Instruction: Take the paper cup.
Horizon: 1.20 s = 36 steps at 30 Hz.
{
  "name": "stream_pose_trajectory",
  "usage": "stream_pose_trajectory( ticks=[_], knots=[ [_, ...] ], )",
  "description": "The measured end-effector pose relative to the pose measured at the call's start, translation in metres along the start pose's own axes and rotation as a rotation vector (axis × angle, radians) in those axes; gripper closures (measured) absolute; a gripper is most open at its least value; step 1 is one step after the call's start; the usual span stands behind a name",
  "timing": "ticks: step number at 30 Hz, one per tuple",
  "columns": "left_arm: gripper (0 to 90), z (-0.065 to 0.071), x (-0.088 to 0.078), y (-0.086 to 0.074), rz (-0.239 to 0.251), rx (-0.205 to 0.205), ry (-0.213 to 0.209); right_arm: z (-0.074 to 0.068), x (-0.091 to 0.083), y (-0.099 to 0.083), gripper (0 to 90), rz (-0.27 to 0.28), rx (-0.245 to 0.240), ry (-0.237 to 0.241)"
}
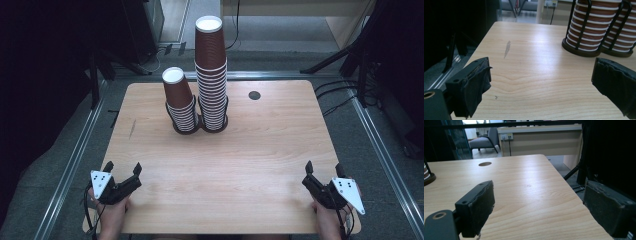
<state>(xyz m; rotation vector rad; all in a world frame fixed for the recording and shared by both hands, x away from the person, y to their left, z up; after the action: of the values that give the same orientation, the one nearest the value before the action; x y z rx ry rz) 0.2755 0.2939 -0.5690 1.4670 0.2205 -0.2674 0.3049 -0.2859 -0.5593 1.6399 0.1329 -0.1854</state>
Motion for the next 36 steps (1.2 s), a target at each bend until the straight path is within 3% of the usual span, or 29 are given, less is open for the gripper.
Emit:
stream_pose_trajectory(
  ticks=[5,11,18,24,30,36],
  knots=[
    [3.0,0.002,0.001,-0.002,-0.013,0.026,0.001,-0.002,0.001,0.000,6.0,-0.023,-0.021,0.000],
    [3.1,0.003,-0.001,-0.001,-0.006,0.019,-0.020,-0.009,-0.002,0.009,4.7,-0.021,-0.041,0.011],
    [2.5,0.003,-0.002,-0.002,-0.011,0.036,-0.018,-0.027,-0.008,0.028,4.7,0.006,-0.048,0.068],
    [2.4,0.002,-0.003,-0.001,-0.002,0.024,-0.018,-0.043,-0.008,0.045,5.2,0.038,-0.064,0.117],
    [2.4,0.001,-0.003,-0.001,-0.001,0.006,-0.033,-0.057,-0.002,0.057,5.5,0.028,-0.091,0.134],
    [2.4,0.004,-0.002,-0.001,0.003,0.025,-0.040,-0.070,0.004,0.069,5.6,0.039,-0.100,0.154]
  ],
)
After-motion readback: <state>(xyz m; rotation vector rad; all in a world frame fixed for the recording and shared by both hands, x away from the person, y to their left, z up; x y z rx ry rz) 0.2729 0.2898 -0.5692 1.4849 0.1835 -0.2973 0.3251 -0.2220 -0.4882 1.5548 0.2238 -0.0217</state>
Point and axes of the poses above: each handheld gripper's, and its own axes: x roughly forward along the jaws, y roughly out of its top, z roughly to its right, the point moved 8 cm from there along x, roughly forward along the jaws, and after that the axes turned 3 degrees about -z, right-handed, at the moved point
